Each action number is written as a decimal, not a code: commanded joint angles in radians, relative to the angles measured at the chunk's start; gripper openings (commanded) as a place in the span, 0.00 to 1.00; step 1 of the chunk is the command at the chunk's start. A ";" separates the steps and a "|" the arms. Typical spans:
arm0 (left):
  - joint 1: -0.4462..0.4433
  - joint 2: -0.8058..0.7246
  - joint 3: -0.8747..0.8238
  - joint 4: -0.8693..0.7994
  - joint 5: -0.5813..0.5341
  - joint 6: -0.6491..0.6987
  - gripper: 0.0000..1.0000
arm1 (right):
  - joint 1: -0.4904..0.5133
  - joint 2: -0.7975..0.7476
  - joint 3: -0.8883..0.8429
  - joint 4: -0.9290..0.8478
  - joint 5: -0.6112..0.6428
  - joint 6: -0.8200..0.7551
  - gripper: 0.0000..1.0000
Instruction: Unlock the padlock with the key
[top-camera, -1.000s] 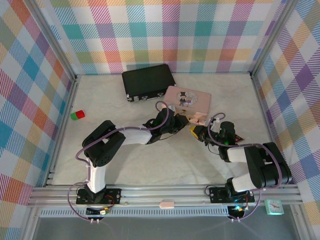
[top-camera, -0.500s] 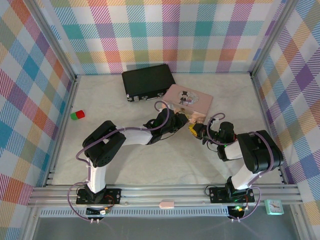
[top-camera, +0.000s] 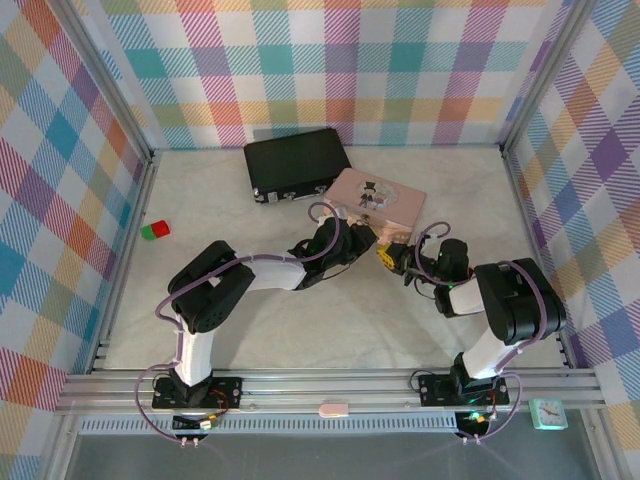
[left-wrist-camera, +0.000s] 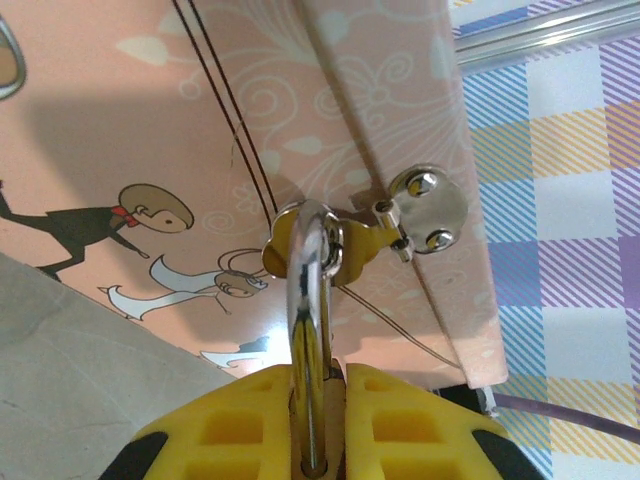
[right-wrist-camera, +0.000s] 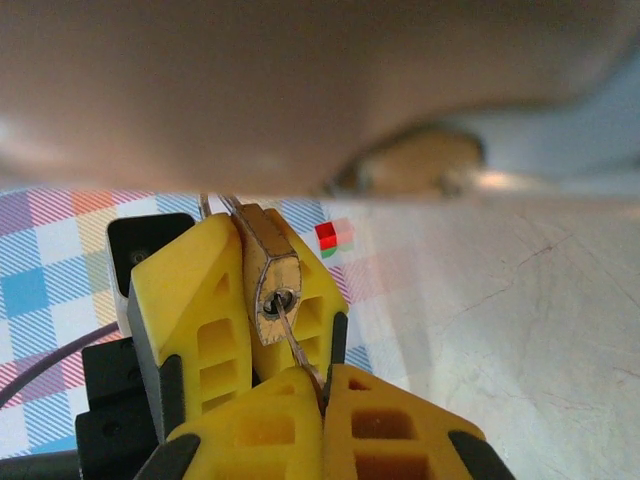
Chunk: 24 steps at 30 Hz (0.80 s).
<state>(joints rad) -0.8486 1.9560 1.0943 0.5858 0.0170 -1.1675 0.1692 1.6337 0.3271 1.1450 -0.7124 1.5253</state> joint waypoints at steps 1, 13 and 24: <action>-0.061 0.006 0.000 0.093 0.172 -0.023 0.00 | -0.007 -0.020 0.093 -0.048 0.001 -0.129 0.00; -0.056 -0.006 -0.002 0.108 0.199 -0.023 0.00 | -0.076 -0.020 0.170 -0.166 -0.088 -0.218 0.00; -0.049 0.028 0.002 0.176 0.166 -0.016 0.00 | -0.063 -0.024 0.077 0.010 -0.011 0.073 0.00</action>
<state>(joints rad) -0.8474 1.9709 1.0897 0.6651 0.0109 -1.1866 0.0986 1.6165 0.3969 1.0149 -0.8291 1.4826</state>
